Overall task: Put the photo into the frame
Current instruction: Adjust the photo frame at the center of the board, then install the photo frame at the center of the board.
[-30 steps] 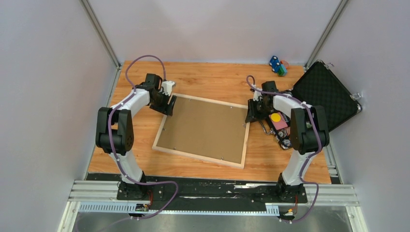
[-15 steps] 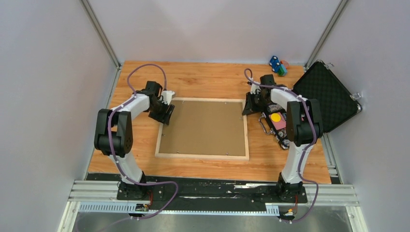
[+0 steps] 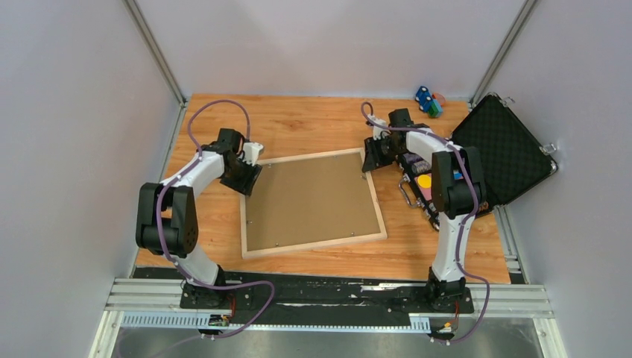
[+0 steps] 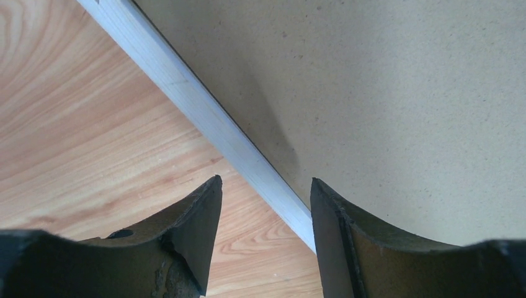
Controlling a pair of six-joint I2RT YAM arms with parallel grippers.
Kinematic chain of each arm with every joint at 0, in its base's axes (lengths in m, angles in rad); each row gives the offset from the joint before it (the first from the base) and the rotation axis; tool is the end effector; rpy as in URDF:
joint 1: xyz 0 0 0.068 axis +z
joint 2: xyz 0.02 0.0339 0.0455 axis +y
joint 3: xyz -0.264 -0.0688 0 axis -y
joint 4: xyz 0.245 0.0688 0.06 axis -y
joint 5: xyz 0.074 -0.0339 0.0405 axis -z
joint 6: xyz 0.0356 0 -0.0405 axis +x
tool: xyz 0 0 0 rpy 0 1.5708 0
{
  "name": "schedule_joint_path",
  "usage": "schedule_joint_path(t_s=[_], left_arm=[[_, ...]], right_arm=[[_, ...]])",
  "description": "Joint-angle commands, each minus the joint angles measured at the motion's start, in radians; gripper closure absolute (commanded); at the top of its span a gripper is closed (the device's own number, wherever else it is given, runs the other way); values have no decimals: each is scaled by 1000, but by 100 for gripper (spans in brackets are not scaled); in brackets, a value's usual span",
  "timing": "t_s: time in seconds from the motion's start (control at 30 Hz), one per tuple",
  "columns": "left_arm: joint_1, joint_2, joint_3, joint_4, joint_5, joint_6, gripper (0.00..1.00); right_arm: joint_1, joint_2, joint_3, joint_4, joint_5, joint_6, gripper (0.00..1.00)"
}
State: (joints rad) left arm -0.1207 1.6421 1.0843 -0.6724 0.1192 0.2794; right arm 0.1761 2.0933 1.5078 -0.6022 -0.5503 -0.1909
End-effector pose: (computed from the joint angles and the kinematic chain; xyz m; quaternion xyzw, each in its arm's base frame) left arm 0.3122 -0.0421 0.1950 0.2054 0.9622 -0.0451 0.1733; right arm 0.4182 0.0933 0.1601 -0.2233 0.9195 0.2654 0.1852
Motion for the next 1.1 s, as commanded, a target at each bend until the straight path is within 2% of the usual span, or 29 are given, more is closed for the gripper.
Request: schedule_joint_path(t_s=[0.0,0.23,0.33,0.53,0.77,1.07], left_arm=[[15,-36,-19,6,-37,5,38],[36,20,-16,2,-4,-16,44],[50,35,-12,-1,30,-13,51],[59,67,-7,-2,64,-10,57],[66,99,-1,-3,84,-13,61],[69,104,-1,7,84,-21,61]], right_arm=[[5,-26,17,16,-8,-41,64],[4,-84,-36,16,-10,-36,64],[5,-109,-65,16,-13,-35,63],[4,-144,-106,17,-11,-38,61],[4,-188,-142,16,-10,-48,61],[5,-169,-170,27,-4,-57,53]])
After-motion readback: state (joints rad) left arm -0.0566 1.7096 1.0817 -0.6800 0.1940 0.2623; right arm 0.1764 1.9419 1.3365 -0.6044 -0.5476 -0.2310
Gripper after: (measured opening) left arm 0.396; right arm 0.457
